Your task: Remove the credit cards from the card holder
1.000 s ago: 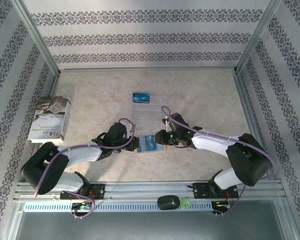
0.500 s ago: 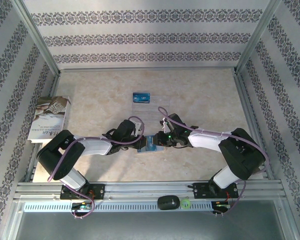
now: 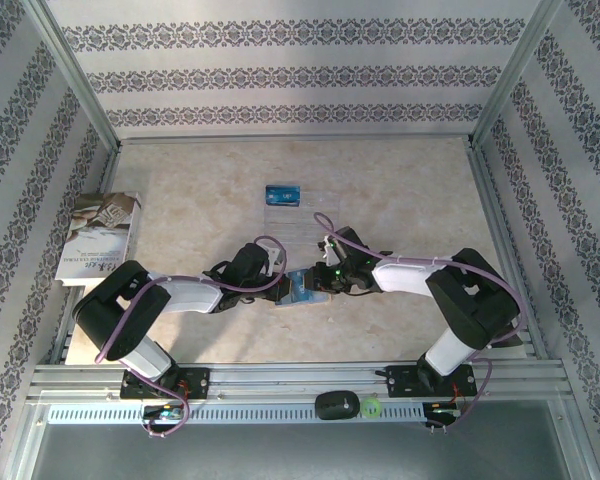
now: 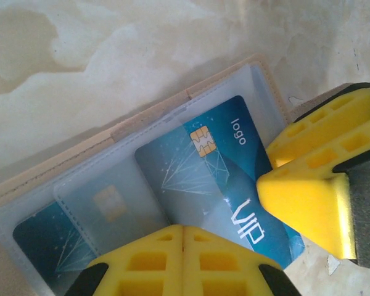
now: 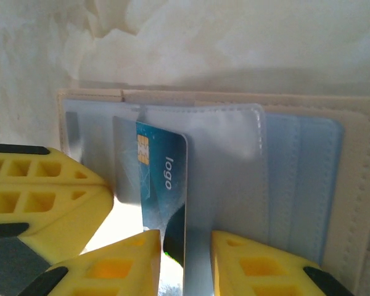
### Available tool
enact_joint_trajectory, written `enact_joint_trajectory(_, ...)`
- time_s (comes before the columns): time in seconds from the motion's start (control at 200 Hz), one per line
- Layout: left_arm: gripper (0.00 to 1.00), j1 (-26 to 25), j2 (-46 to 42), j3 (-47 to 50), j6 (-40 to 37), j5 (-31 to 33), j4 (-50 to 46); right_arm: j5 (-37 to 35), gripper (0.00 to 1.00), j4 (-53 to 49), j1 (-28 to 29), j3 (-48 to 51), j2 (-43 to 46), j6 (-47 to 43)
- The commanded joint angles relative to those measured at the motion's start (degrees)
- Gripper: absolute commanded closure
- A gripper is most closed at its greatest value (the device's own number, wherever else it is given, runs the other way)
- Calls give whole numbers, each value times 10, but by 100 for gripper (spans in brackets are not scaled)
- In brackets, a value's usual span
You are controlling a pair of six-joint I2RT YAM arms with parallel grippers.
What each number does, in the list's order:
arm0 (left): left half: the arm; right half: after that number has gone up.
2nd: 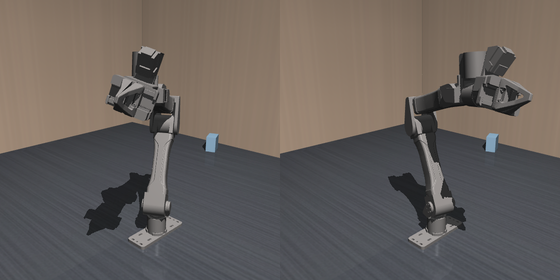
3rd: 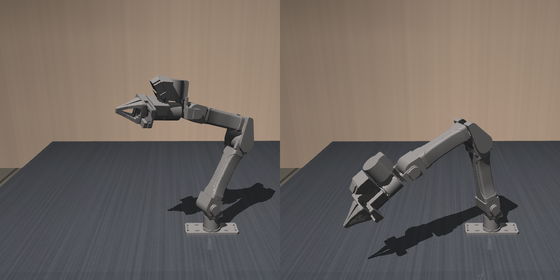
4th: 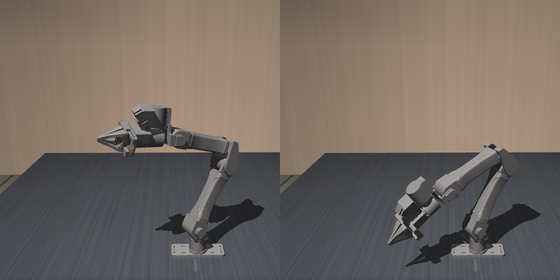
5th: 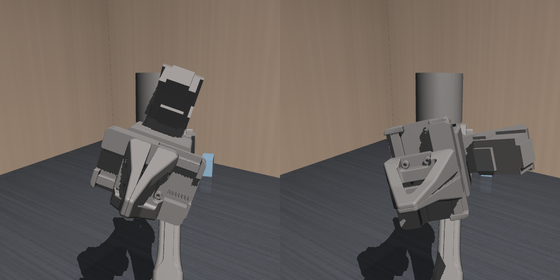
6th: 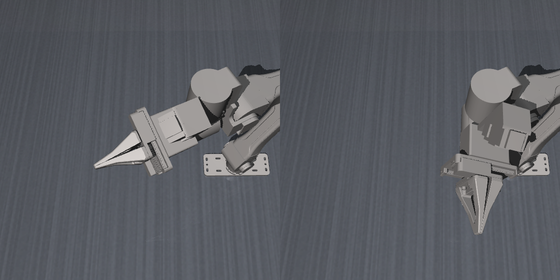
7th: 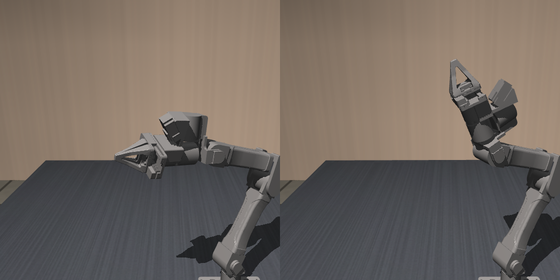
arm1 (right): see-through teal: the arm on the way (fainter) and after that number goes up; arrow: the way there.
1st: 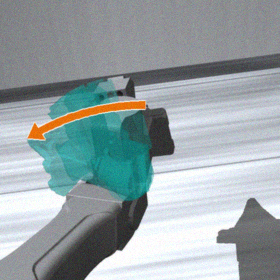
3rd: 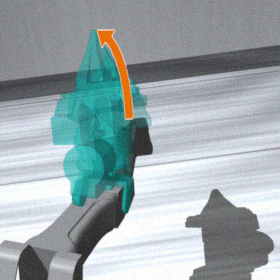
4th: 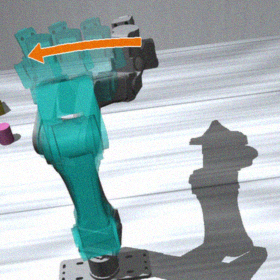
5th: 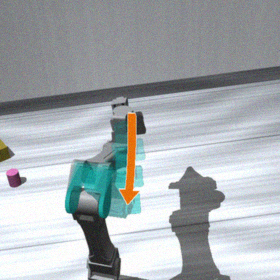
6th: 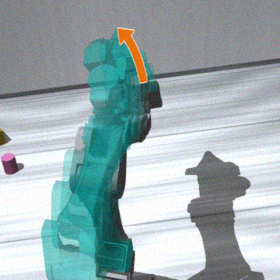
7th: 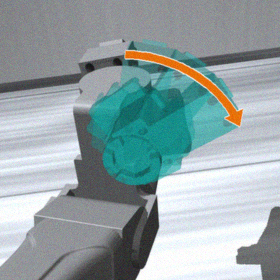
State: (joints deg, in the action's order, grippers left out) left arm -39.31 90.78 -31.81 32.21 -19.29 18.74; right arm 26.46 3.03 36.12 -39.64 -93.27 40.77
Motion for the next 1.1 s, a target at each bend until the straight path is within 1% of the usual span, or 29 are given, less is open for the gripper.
enact_joint_trajectory(0.0, 96, 0, 25, 10, 4, 0, -7, 25, 73, 27, -2, -14, -14, 6)
enact_joint_trajectory(0.115, 97, 1, 30, 6, 3, -4, -7, 22, 77, 26, -3, -15, -16, 8)
enact_joint_trajectory(0.215, 97, 2, 28, 5, 1, -4, -13, 1, 87, 18, -4, -9, -10, 10)
enact_joint_trajectory(0.33, 97, 8, 22, 7, -3, -4, -19, -31, 93, 4, -10, 7, 11, 11)
enact_joint_trajectory(0.44, 97, 14, 20, 10, -5, -8, -18, -61, 96, -12, -20, 28, 40, 13)
enact_joint_trajectory(0.58, 97, 18, 20, 6, -8, -11, -17, -84, 96, -43, -28, 45, 86, 0)
enact_joint_trajectory(0.64, 96, 19, 22, 1, -10, -17, -15, -82, 97, -51, -28, 45, 107, -13)
enact_joint_trajectory(0.695, 95, 23, 18, -4, -10, -26, -13, -63, 100, -58, -28, 37, 123, -38)
enact_joint_trajectory(0.774, 92, 27, -5, -14, -8, -35, -15, -44, 100, -76, -28, 12, 150, -80)
enact_joint_trajectory(0.909, 85, 34, -76, -36, -5, -43, -39, -47, 100, -133, -28, -67, 182, -164)
enact_joint_trajectory(1.009, 81, 48, -133, -46, -12, -40, -81, -55, 100, -187, -26, -160, 164, -247)
enact_joint_trajectory(1.099, 76, 78, -175, -33, -1, -56, -102, -62, 100, -242, -23, -251, 125, -329)
